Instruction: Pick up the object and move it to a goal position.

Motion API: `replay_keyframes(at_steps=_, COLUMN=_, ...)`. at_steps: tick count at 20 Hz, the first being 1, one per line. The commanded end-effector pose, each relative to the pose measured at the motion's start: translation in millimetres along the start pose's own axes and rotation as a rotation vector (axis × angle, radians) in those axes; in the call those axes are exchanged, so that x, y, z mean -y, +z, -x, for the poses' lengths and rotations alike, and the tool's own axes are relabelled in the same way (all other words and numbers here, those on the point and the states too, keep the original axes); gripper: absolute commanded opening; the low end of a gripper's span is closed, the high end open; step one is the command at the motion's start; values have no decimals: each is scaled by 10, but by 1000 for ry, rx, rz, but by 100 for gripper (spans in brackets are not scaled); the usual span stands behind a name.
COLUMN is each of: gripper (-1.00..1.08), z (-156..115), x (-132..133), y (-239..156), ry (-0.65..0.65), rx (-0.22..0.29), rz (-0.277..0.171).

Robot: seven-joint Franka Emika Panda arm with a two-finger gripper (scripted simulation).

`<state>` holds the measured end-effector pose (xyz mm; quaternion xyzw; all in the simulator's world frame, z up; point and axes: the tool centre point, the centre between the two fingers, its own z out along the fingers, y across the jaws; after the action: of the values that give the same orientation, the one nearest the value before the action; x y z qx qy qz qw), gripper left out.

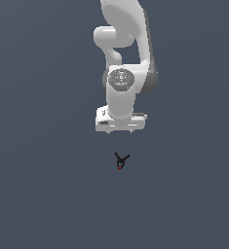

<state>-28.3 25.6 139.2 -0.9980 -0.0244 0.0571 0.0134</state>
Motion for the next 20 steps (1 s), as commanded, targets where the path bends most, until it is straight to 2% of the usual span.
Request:
replay_keyframes(at_steps=1, gripper=100, z=-1, x=1, y=-1, ry=-1, rx=0, rz=0)
replay_keyframes(at_steps=9, gripper=100, z=-169, x=1, y=89, ry=42, rx=-18, rz=3)
replay_keyframes(at_steps=20, gripper=100, z=-735, x=13, y=463, ry=192, rx=-86, rz=12)
